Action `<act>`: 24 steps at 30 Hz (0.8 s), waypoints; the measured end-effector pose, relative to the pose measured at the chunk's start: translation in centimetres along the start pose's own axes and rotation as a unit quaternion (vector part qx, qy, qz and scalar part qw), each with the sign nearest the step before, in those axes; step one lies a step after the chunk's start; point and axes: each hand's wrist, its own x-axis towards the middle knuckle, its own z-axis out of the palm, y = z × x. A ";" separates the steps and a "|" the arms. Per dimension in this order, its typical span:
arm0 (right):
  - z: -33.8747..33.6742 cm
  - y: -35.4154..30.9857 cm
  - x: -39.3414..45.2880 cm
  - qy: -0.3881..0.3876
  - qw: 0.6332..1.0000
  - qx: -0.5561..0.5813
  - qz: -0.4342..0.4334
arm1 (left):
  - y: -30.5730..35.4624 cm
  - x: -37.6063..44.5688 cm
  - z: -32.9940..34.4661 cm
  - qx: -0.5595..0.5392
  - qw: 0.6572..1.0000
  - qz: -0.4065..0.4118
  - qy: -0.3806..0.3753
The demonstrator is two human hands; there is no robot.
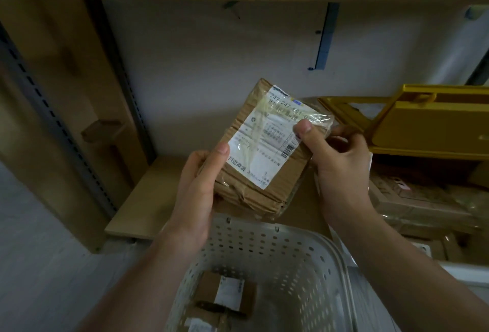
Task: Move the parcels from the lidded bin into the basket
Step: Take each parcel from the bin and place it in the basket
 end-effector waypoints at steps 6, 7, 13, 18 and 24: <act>-0.2 -0.6 0.3 -0.055 0.997 0.048 -0.008 | -0.2 0.5 -1.3 0.013 0.997 -0.032 -0.073; -0.2 -0.5 0.3 -0.084 0.995 0.047 -0.010 | -0.2 0.5 -1.4 0.003 0.996 -0.036 -0.083; 0.1 0.0 -0.6 -0.231 0.972 0.030 -0.018 | 0.3 0.1 -0.7 -0.064 0.993 -0.024 -0.092; 0.4 0.4 -1.2 -0.262 0.964 -0.003 -0.048 | 0.7 -0.3 -0.1 -0.073 0.996 -0.008 -0.048; 0.3 0.4 -1.2 -0.263 0.962 -0.007 -0.067 | 0.8 -0.5 -0.2 -0.087 0.995 -0.003 -0.045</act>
